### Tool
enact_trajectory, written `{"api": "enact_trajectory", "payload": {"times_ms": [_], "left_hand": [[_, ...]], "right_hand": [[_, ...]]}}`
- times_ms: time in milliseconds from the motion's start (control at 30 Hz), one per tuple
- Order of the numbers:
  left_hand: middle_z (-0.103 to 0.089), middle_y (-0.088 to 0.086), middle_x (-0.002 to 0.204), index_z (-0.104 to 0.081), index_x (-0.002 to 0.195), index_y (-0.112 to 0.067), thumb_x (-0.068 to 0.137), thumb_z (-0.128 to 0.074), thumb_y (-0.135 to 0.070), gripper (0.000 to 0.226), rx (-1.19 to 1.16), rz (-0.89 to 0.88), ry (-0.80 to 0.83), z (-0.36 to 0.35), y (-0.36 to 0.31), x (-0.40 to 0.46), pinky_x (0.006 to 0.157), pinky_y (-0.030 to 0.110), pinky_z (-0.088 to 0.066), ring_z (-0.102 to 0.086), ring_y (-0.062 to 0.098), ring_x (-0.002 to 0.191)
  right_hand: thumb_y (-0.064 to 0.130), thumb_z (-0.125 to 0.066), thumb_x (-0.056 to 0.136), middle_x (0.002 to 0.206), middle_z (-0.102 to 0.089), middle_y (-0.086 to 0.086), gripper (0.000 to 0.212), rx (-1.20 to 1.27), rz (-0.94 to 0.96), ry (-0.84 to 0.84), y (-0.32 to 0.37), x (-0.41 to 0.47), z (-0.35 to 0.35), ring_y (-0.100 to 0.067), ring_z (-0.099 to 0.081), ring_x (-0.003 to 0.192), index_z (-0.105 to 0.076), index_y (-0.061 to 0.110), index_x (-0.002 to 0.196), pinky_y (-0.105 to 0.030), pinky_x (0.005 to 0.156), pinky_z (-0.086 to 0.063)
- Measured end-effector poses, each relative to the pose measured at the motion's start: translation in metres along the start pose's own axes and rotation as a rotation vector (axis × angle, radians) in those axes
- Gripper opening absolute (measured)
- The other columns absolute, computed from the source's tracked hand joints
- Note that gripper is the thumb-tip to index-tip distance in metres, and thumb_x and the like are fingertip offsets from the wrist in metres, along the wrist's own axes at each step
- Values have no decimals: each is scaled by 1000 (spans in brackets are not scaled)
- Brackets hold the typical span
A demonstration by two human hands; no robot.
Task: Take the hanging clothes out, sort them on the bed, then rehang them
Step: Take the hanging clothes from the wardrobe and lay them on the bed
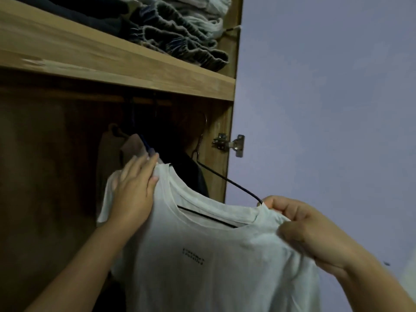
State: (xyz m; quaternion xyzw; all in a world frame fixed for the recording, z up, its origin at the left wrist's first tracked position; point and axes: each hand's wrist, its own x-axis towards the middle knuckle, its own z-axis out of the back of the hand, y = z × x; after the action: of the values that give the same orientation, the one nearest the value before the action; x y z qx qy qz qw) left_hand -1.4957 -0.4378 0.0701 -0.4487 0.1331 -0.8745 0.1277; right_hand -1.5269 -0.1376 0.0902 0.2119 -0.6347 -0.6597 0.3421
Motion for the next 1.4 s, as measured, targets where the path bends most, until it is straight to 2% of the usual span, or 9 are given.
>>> {"api": "enact_trajectory", "payload": {"times_ms": [100, 233, 367, 500, 733, 867, 1067, 1300, 1400], "left_hand": [[-67, 10, 94, -64, 97, -13, 90, -34, -38, 41, 0, -141, 46, -9, -36, -13, 90, 47, -36, -59, 33, 95], [-47, -3, 60, -55, 69, -9, 85, -43, -27, 26, -169, -180, 20, -20, -94, -49, 49, 25, -29, -48, 23, 58], [-57, 6, 60, -60, 69, -6, 85, -43, -29, 33, -301, -191, 69, -40, -152, -89, 51, 31, -34, -54, 30, 56], [-61, 11, 58, -61, 67, -5, 83, -34, -38, 46, -386, -244, 114, -62, -206, -113, 54, 30, -36, -59, 34, 54], [-58, 5, 53, -56, 70, -16, 81, -40, -37, 28, -657, -416, 230, -101, -298, -141, 50, 24, -26, -50, 21, 52], [-65, 7, 61, -48, 89, -23, 80, -38, -45, 25, -836, -514, 360, -126, -345, -156, 52, 33, -45, -61, 30, 54], [-62, 0, 61, -52, 84, -20, 80, -41, -37, 20, -1065, -716, 493, -139, -418, -198, 49, 23, -21, -48, 19, 71], [-64, 4, 58, -68, 72, -13, 74, -60, -20, 12, -1307, -840, 716, -125, -483, -277, 52, 18, -26, -43, 8, 66], [-62, -6, 62, -59, 83, -25, 76, -59, -36, 13, -1408, -928, 827, -107, -508, -312, 54, 10, -34, -49, 7, 69]], "right_hand": [[-10, -37, 51, 70, -63, -14, 44, -54, -19, -43, 1, -46, 30, -19, -57, 56, -68, 12, 73, -22, 51, -46], [-5, -38, 57, 73, -68, -8, 40, -239, -23, -134, 5, -113, 68, -15, -60, 61, -69, 14, 73, -20, 54, -46], [9, -56, 72, 85, -71, -9, 19, -352, -24, -257, 12, -179, 97, -13, -62, 75, -69, 8, 85, -21, 67, -48], [38, -63, 84, 64, -54, 7, 25, -587, -98, -446, 16, -236, 117, -4, -46, 62, -65, 17, 71, -16, 58, -35], [32, -56, 91, 54, -47, 8, 36, -1165, -403, -896, 8, -314, 135, -10, -39, 55, -45, 18, 59, -24, 54, -30], [26, -55, 92, 53, -49, 10, 37, -1159, -523, -1128, -6, -355, 128, -6, -40, 54, -41, 23, 58, -22, 54, -31], [21, -56, 92, 64, -57, 1, 23, -1113, -646, -1515, -22, -406, 92, -18, -54, 68, -56, 20, 69, -33, 64, -40], [17, -61, 88, 66, -64, -1, 17, -1078, -756, -1959, -46, -482, 32, -20, -57, 67, -63, 11, 72, -36, 65, -43], [8, -62, 87, 66, -63, 2, 16, -1030, -796, -2086, -49, -515, -1, -16, -55, 67, -65, 12, 71, -21, 63, -39]]}}
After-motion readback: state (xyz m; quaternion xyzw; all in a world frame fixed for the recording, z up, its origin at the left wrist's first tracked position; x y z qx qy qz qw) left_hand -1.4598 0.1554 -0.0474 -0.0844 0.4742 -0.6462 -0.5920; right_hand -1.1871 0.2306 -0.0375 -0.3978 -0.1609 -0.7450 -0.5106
